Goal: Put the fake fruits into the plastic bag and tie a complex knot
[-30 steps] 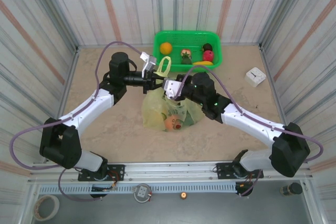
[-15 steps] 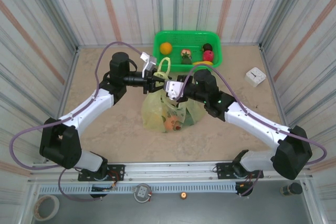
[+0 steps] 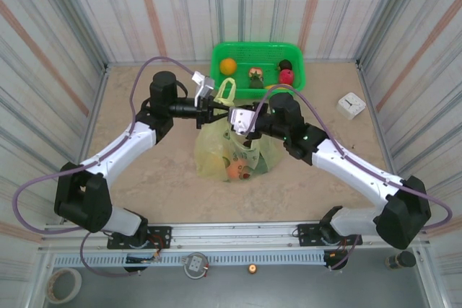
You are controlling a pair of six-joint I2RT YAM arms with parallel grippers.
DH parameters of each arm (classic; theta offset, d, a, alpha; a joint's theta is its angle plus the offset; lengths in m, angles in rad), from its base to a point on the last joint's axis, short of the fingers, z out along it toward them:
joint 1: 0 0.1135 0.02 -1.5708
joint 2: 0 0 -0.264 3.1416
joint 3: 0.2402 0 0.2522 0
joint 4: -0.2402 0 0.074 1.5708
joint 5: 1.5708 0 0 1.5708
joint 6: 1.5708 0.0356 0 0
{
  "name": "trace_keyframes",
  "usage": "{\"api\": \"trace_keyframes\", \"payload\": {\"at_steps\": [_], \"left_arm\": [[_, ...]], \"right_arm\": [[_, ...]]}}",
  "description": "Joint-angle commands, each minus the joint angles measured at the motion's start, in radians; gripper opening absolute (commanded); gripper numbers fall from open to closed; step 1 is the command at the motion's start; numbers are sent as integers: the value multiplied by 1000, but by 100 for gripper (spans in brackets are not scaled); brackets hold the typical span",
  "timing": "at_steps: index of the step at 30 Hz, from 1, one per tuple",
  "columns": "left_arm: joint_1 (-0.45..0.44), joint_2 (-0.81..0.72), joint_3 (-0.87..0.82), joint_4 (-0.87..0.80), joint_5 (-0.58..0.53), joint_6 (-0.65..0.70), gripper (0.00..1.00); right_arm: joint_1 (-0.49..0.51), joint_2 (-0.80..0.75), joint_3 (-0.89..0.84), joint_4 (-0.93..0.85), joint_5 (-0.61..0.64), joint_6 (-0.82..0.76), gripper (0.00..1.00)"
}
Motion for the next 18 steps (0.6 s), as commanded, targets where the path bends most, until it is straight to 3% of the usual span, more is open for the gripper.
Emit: {"api": "trace_keyframes", "payload": {"at_steps": [1, 4, 11, 13, 15, 18], "left_arm": [[10, -32, -22, 83, -3, -48, 0], [13, -38, -30, 94, -18, -51, 0], [19, -50, -41, 107, -37, -46, 0], [19, -56, -46, 110, -38, -39, 0], [14, -66, -53, 104, -42, -13, 0], [2, -75, -48, 64, -48, 30, 0]], "right_arm": [[-15, -48, -32, 44, -16, 49, 45], [-37, -82, -50, 17, -51, 77, 52], [-103, -215, -114, 4, -218, 205, 57], [-119, -248, -118, 24, -271, 293, 59], [-121, -257, -98, 39, -285, 409, 52], [-128, -236, 30, -60, -189, 692, 47]]}}
